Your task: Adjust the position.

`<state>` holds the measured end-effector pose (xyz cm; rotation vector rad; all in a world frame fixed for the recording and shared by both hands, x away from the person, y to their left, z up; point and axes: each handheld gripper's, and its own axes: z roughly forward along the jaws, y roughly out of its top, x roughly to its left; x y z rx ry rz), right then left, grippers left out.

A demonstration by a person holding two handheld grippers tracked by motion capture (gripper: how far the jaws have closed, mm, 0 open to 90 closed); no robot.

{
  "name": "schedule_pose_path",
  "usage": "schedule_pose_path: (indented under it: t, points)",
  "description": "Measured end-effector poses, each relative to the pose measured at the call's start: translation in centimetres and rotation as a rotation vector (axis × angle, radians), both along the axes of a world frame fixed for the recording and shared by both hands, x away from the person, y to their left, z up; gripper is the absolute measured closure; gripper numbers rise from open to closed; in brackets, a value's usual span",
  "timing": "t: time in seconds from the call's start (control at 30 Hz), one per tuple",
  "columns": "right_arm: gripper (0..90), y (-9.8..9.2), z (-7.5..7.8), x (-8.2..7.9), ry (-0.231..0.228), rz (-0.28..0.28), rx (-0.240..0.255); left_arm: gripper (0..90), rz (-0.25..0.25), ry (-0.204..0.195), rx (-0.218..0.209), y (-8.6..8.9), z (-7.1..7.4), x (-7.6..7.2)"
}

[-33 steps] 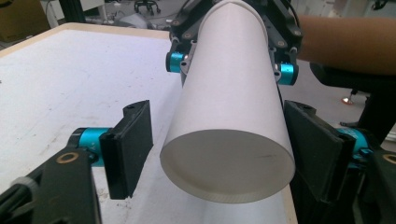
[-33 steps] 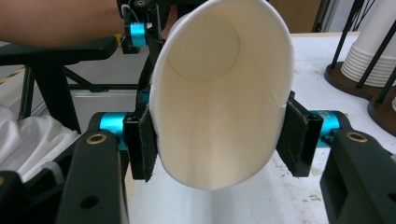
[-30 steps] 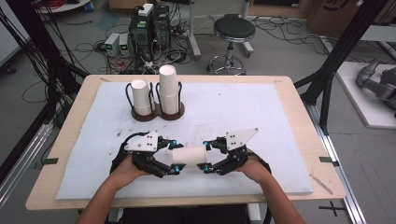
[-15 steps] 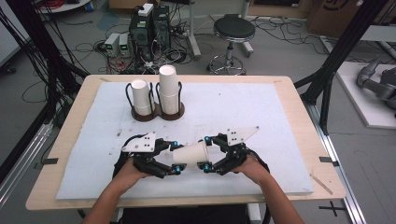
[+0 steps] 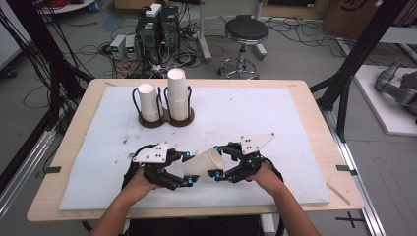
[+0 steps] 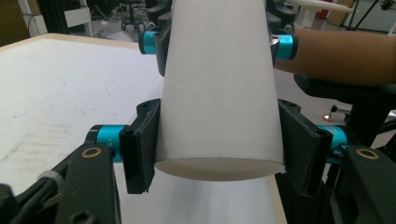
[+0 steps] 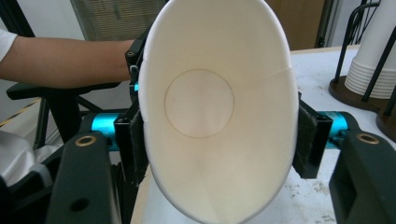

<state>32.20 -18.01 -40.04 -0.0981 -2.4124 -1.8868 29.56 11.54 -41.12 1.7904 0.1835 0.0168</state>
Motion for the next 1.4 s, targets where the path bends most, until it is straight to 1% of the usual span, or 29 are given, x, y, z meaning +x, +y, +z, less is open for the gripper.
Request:
schedule_pose_path:
  t: [0.03,0.2,0.27,0.3,0.33,0.37,0.4,0.47,0.53,0.63,0.73,0.77,0.83,0.87,0.93,1.0,1.07,1.13,1.17,1.2,1.23,1.3,1.33,1.37,1.4]
  points:
    - [36.6,0.0,0.0,0.0,0.002,0.003,0.000,36.4,-0.001,0.000,0.001,0.0,0.0,0.0]
    - [37.9,0.0,0.0,0.0,0.007,0.008,-0.005,36.1,0.009,-0.011,0.034,-0.1,0.2,-0.1]
    - [38.0,0.0,0.0,0.0,0.011,0.005,-0.009,35.0,0.024,-0.019,0.052,-0.2,0.3,-0.1]
    - [38.0,0.0,0.0,0.1,0.004,0.001,-0.010,34.0,0.043,-0.031,0.077,-0.3,0.5,-0.1]
    - [38.1,0.1,0.0,0.0,0.011,-0.005,-0.017,30.7,0.064,-0.034,0.089,-0.3,0.7,-0.2]
    - [38.1,0.0,-0.1,0.1,0.009,-0.011,-0.021,27.8,0.076,-0.037,0.098,-0.3,0.9,-0.2]
    - [38.1,0.0,-0.1,0.1,0.008,-0.014,-0.026,27.1,0.078,-0.041,0.100,-0.3,1.0,-0.2]
    - [38.1,0.0,-0.1,0.1,0.012,-0.015,-0.033,27.1,0.076,-0.058,0.110,-0.2,1.4,-0.3]
    - [38.1,0.1,-0.1,0.2,0.012,-0.016,-0.036,27.2,0.072,-0.064,0.112,-0.3,1.6,-0.3]
    - [38.2,0.2,-0.1,0.1,0.015,-0.012,-0.042,27.2,0.067,-0.062,0.119,-0.4,1.6,-0.2]
    - [38.2,0.3,-0.1,0.1,0.014,-0.006,-0.046,27.4,0.056,-0.050,0.130,-0.7,1.4,-0.1]
    - [38.2,0.2,-0.1,0.1,0.017,-0.007,-0.048,28.7,0.043,-0.049,0.135,-0.7,1.3,0.0]
    - [38.4,0.2,-0.1,0.1,0.017,-0.008,-0.048,35.6,0.028,-0.056,0.137,-0.9,1.2,-0.1]
    - [38.4,0.2,-0.1,0.1,0.019,-0.004,-0.047,35.8,0.024,-0.050,0.140,-0.9,1.1,-0.1]
    - [37.8,0.2,-0.1,0.1,0.022,-0.004,-0.049,36.3,0.019,-0.049,0.133,-1.0,1.0,0.0]
    - [32.8,0.2,-0.1,0.1,0.031,-0.014,-0.036,36.2,0.021,-0.041,0.105,-0.9,0.9,0.0]
    - [27.9,0.3,-0.1,0.1,0.050,-0.031,0.000,35.8,0.029,-0.033,0.072,-0.8,0.8,0.0]
    - [21.1,0.3,0.0,0.0,0.066,-0.052,0.040,35.9,0.039,-0.019,0.030,-0.7,0.7,0.0]
    - [21.2,0.3,0.0,0.0,0.076,-0.062,0.052,35.9,0.041,-0.012,0.009,-0.6,0.6,0.1]
    - [21.2,0.3,0.0,0.1,0.074,-0.060,0.064,35.9,0.041,-0.009,-0.011,-0.6,0.5,0.1]
    - [21.2,0.3,0.1,0.1,0.079,-0.062,0.067,36.0,0.043,-0.007,-0.024,-0.5,0.5,0.1]
    - [21.2,0.3,0.0,0.1,0.075,-0.063,0.067,36.0,0.050,-0.012,-0.048,-0.4,0.5,0.0]
    - [21.3,0.4,0.0,0.0,0.081,-0.060,0.067,36.0,0.053,-0.010,-0.062,-0.4,0.4,0.0]
    - [21.6,0.5,0.0,0.0,0.073,-0.056,0.076,36.0,0.055,-0.008,-0.068,-0.4,0.4,0.0]
    - [24.4,0.4,0.1,0.0,0.075,-0.051,0.079,36.0,0.052,-0.007,-0.071,-0.4,0.4,0.0]
